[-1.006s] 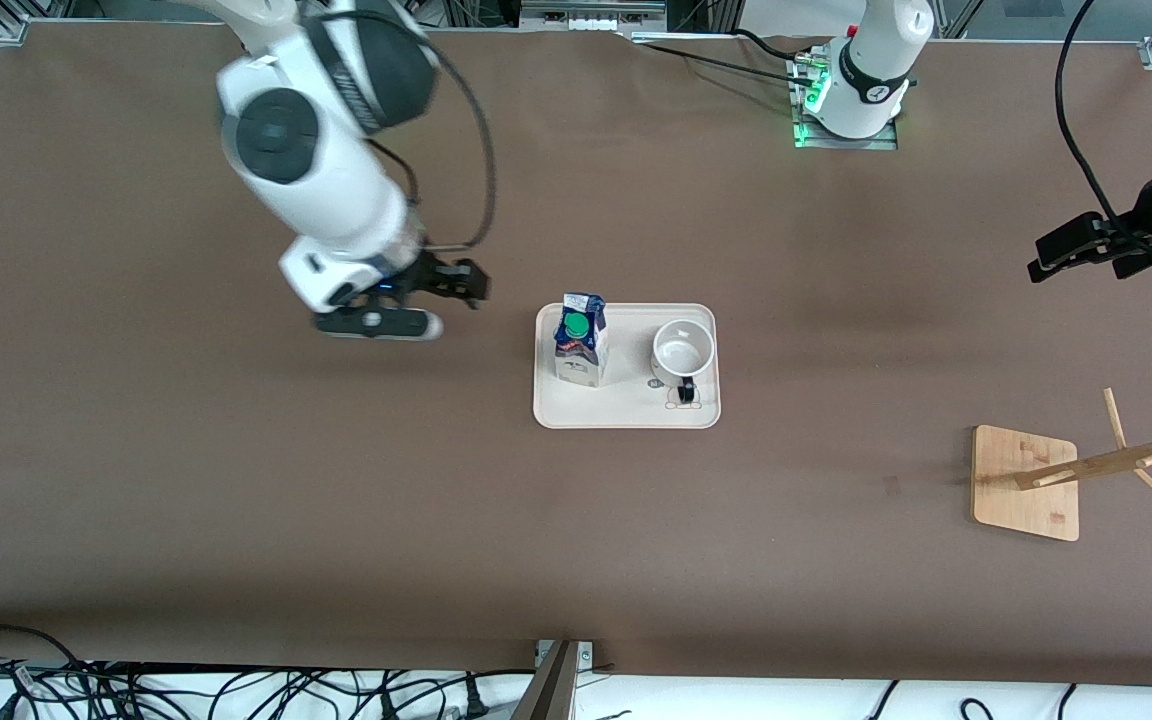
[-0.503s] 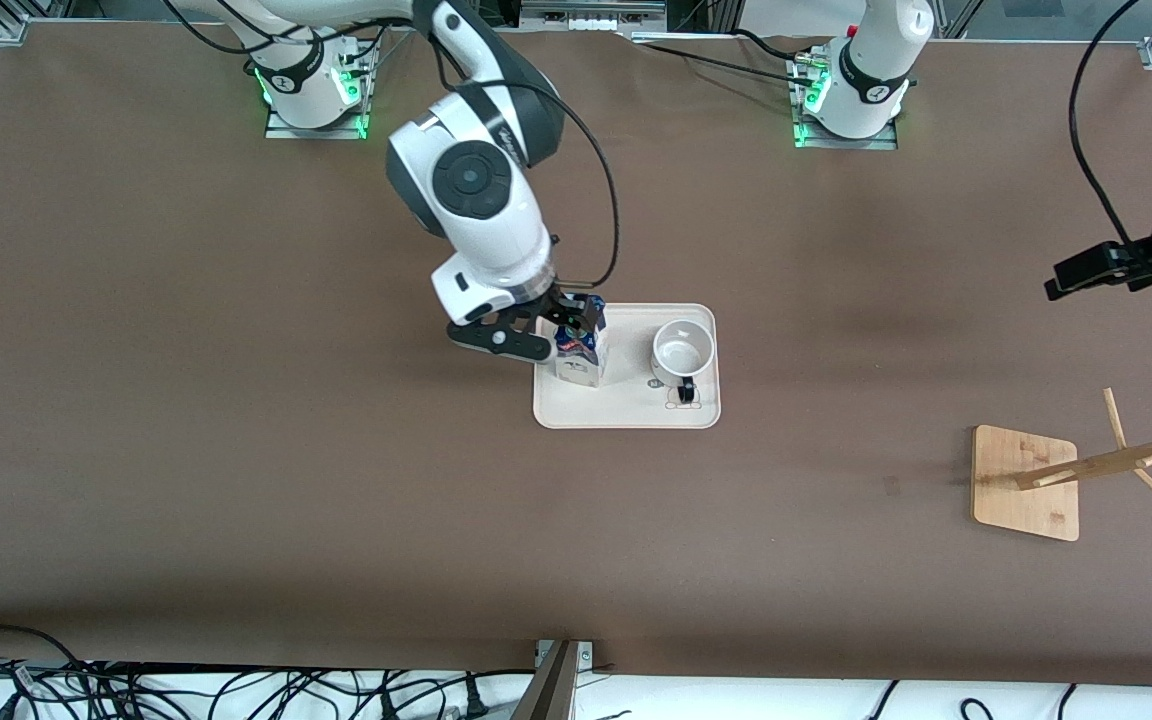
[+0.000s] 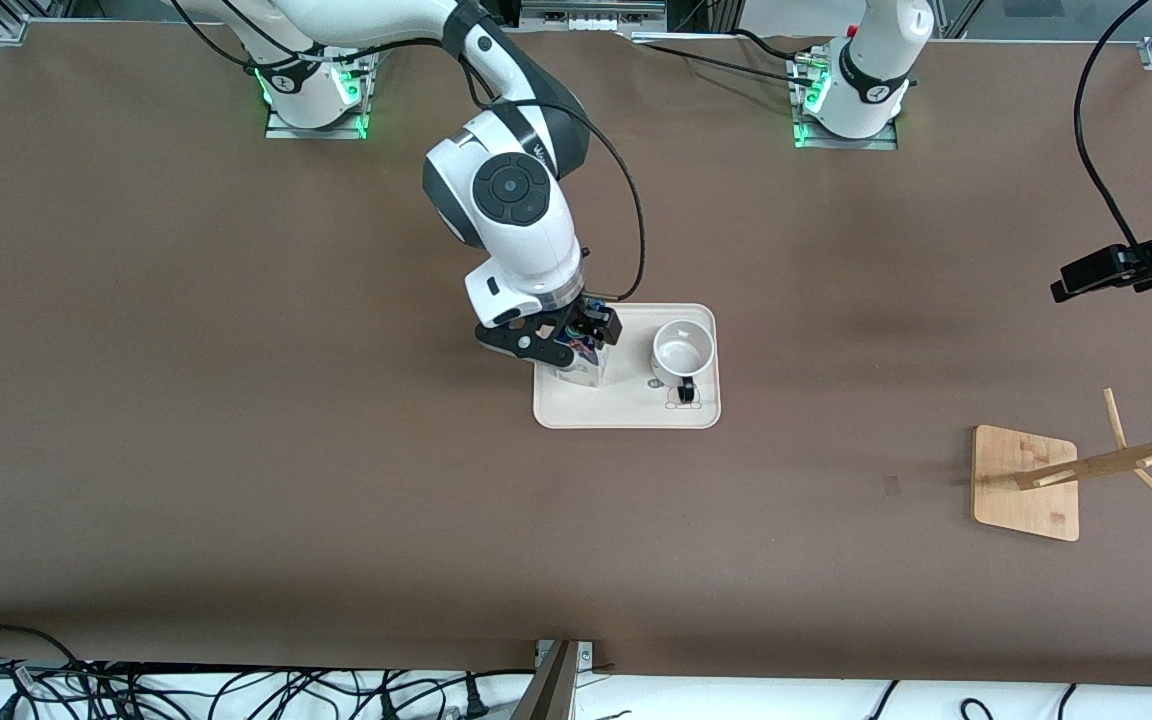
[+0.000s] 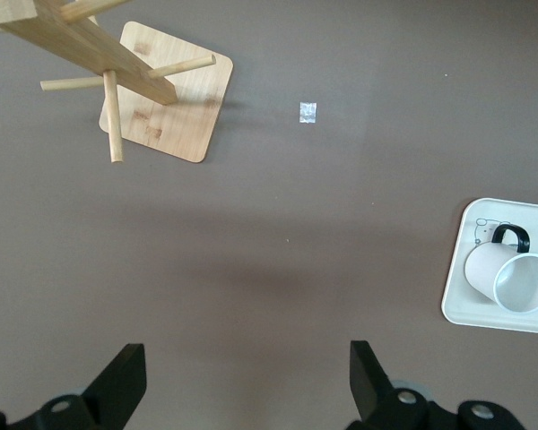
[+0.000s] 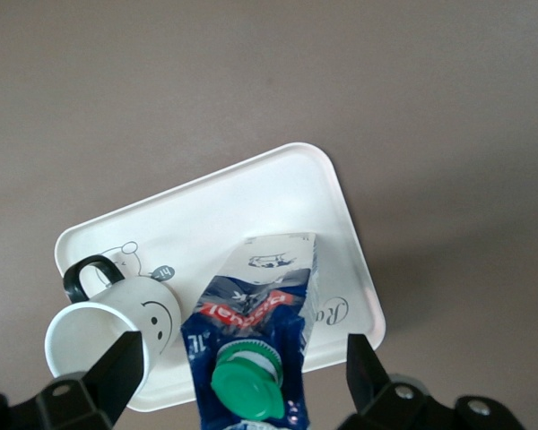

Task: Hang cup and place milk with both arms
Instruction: 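Close the right gripper on the milk carton's green cap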

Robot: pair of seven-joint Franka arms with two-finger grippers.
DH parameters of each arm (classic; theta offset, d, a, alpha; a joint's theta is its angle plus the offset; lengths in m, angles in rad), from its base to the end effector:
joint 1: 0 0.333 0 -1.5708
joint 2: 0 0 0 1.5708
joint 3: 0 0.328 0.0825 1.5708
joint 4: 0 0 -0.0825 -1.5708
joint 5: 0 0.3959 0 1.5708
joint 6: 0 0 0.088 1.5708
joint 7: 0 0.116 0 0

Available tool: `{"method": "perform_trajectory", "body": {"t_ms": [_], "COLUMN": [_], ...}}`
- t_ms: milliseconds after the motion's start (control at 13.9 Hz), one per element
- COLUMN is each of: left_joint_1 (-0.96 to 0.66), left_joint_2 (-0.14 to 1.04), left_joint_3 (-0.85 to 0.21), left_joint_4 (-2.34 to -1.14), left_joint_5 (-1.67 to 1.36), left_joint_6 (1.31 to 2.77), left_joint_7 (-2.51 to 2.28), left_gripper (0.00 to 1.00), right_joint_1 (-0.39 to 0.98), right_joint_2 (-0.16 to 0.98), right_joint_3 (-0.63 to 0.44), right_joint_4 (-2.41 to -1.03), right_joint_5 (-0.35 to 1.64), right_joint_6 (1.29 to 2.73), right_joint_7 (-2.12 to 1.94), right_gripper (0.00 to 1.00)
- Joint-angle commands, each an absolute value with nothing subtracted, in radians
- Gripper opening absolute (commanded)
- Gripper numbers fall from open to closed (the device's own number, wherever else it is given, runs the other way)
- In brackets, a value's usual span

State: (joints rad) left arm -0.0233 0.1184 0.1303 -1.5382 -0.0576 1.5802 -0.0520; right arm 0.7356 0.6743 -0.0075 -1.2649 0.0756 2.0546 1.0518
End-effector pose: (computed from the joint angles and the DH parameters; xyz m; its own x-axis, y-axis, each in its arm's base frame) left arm 0.5986 0.0533 0.5755 0.9843 0.1588 -0.0774 0.1620 -0.9861 0.0381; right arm 0.5700 0.5163 0.3672 0.9383 -0.3458 -0.0005 -0.3428 -0.9301 -0.1317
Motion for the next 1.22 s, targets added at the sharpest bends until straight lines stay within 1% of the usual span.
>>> {"method": "perform_trajectory", "body": {"t_ms": [0, 287, 359, 431, 575, 646, 790, 934, 1149], "left_joint_1": [-0.023, -0.020, -0.020, -0.020, -0.020, -0.020, -0.018, -0.026, -0.038], "left_joint_2": [0.124, 0.126, 0.126, 0.126, 0.126, 0.126, 0.130, 0.161, 0.160], "left_joint_3": [0.130, 0.130, 0.130, 0.129, 0.130, 0.130, 0.130, 0.127, 0.115], "left_joint_4": [-1.519, -1.520, -1.520, -1.520, -1.522, -1.522, -1.522, -1.519, -1.517], "left_joint_5": [-0.055, -0.058, -0.058, -0.058, -0.058, -0.058, -0.058, -0.051, -0.051], "left_joint_6": [1.569, 1.563, 1.562, 1.562, 1.562, 1.560, 1.560, 1.560, 1.546], "left_joint_7": [-0.048, -0.049, -0.049, -0.049, -0.055, -0.060, -0.058, -0.058, -0.061], "left_gripper": [1.00, 1.00, 1.00, 1.00, 1.00, 1.00, 1.00, 1.00, 1.00], "right_joint_1": [0.765, 0.781, 0.781, 0.781, 0.775, 0.767, 0.755, 0.712, 0.605], "right_joint_2": [0.709, 0.709, 0.710, 0.710, 0.706, 0.700, 0.678, 0.637, 0.545], "right_joint_3": [-0.020, -0.020, -0.020, -0.020, -0.020, -0.020, -0.021, -0.015, -0.025], "right_joint_4": [-1.223, -1.264, -1.266, -1.267, -1.266, -1.264, -1.261, -1.255, -1.258], "right_joint_5": [0.023, -0.011, -0.011, -0.011, -0.011, -0.008, 0.000, 0.011, 0.089], "right_joint_6": [2.045, 2.043, 2.042, 2.040, 2.039, 2.033, 2.013, 1.936, 1.824], "right_joint_7": [1.086, 1.088, 1.088, 1.085, 1.057, 1.043, 1.020, 0.962, 0.690], "right_gripper": [1.00, 1.00, 0.92, 0.74, 0.31, 0.17, 0.15, 0.15, 0.16]}}
